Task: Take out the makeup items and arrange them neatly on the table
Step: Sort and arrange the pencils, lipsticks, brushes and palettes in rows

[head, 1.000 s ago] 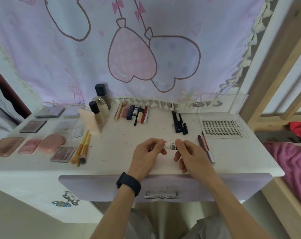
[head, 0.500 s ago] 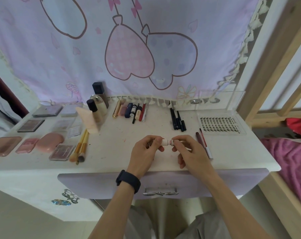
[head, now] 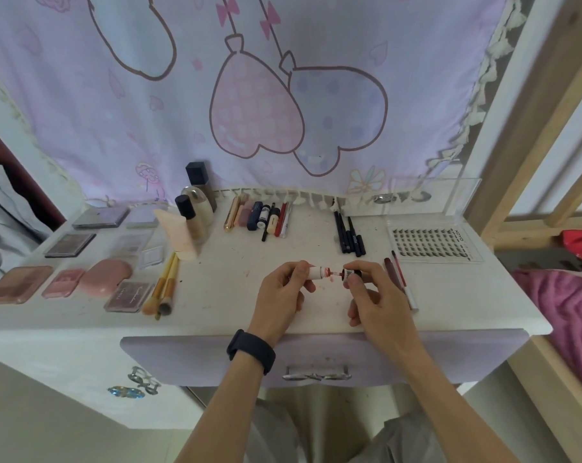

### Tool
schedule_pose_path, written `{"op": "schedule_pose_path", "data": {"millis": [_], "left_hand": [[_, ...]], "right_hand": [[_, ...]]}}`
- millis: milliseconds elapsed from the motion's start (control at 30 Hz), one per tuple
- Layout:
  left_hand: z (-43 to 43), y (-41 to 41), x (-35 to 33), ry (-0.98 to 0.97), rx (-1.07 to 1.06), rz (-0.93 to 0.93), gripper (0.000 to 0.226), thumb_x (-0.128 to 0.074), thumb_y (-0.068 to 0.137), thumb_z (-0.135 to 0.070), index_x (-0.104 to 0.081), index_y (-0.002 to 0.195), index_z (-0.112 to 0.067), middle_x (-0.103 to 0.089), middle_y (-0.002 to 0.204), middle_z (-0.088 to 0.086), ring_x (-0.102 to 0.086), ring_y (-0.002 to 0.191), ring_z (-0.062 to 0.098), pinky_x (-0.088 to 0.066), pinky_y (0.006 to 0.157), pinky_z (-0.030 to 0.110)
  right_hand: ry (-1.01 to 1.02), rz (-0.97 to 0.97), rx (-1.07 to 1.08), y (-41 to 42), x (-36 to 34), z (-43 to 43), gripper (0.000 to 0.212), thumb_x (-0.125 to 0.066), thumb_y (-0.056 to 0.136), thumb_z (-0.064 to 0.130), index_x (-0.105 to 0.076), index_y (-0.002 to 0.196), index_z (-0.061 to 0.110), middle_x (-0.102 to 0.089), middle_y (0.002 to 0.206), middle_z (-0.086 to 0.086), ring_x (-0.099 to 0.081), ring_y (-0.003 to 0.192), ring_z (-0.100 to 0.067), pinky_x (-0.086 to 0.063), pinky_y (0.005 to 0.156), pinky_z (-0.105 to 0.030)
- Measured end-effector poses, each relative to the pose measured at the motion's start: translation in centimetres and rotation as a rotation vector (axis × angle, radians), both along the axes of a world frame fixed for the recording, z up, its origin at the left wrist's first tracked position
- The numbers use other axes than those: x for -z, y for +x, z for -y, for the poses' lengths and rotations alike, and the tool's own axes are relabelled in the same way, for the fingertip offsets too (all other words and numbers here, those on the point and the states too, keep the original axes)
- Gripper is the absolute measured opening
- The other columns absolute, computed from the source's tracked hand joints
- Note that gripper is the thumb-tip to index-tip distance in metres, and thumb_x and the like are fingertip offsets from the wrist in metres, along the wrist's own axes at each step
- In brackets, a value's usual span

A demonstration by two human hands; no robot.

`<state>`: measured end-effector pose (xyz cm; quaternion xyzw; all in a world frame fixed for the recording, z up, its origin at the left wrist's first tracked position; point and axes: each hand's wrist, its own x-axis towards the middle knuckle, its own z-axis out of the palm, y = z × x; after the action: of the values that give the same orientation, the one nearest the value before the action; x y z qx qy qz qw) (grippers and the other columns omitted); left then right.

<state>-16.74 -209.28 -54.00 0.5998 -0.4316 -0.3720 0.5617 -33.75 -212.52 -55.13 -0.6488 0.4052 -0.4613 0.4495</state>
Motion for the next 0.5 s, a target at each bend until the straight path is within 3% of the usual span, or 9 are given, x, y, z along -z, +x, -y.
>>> {"op": "schedule_pose_path", "data": {"millis": [300,433,500], "left_hand": [[-0.2,0.5,-0.2,-0.029,-0.027,-0.119,0.026,-0.049,0.103,-0.029,-0.069,0.106,-0.013,-0.065,0.070,-0.007,-0.046,0.049,0.008,-0.037,0.043,0.018],[-0.1,0.8,-0.5,-0.023,-0.054,-0.189,0.025,-0.056,0.099,-0.030,-0.069,0.112,-0.012,-0.073,0.084,-0.001,-0.052,0.055,0.009,-0.043,0.048,0.020],[-0.1,1.2,-1.0,0.008,-0.050,-0.290,0.032,-0.066,0.090,-0.034,-0.069,0.112,-0.011,-0.076,0.094,0.004,-0.056,0.060,0.010,-0.048,0.054,0.022]], "right_hand": [[0.086,0.151,0.069,-0.3,0.0,-0.2,0.021,-0.057,0.103,0.016,-0.065,0.108,0.034,-0.067,0.092,0.009,-0.063,0.055,-0.018,-0.056,0.052,-0.027],[0.141,0.276,0.106,-0.5,-0.6,-0.4,0.014,-0.061,0.100,0.011,-0.068,0.109,0.019,-0.072,0.092,-0.002,-0.063,0.058,-0.020,-0.057,0.055,-0.028],[0.230,0.434,0.107,-0.9,-0.9,-0.9,0.013,-0.068,0.093,0.009,-0.070,0.106,0.010,-0.075,0.092,-0.010,-0.068,0.065,-0.021,-0.059,0.061,-0.029]]}}
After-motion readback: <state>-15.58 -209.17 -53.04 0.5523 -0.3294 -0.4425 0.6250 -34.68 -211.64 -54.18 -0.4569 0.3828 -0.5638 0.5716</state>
